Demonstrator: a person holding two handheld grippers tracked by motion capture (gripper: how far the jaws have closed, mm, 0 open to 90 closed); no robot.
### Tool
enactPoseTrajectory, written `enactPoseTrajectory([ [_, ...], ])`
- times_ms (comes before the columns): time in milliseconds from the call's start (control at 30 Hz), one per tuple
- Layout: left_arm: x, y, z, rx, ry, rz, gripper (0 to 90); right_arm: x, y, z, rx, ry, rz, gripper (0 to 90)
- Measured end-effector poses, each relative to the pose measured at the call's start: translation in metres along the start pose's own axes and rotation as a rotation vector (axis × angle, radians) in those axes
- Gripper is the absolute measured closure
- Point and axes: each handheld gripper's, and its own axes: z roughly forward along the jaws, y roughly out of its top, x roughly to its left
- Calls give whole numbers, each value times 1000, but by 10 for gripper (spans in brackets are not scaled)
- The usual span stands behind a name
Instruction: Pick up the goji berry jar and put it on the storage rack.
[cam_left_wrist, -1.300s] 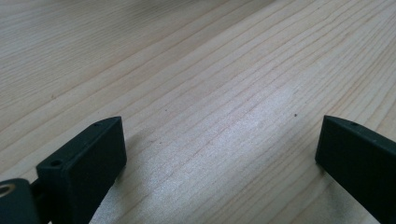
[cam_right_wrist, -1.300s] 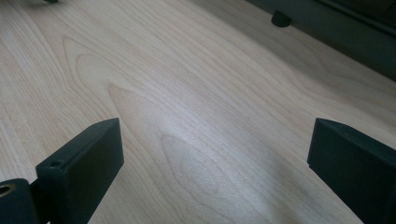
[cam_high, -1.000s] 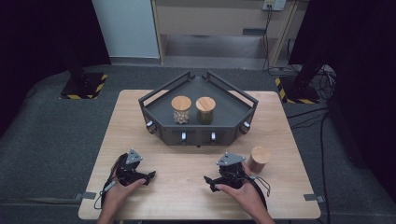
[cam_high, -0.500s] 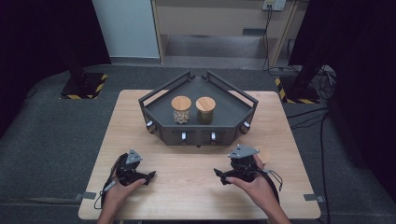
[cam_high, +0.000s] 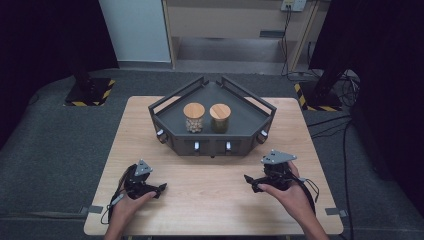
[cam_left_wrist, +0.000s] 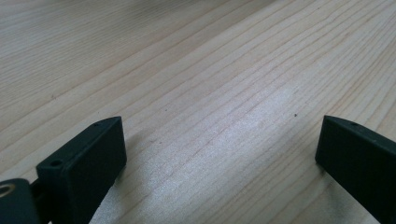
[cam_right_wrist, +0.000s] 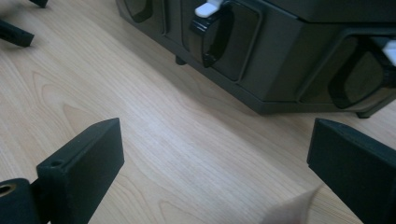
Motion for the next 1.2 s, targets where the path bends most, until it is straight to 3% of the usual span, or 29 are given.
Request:
enactPoseTrajectory([
  [700, 0, 0, 0, 0, 1, -1, 6, -28, -9, -26, -23, -70, 48, 36],
  [1200, 0, 0, 0, 0, 1, -1, 6, -42, -23, -31, -19, -81, 67, 30],
])
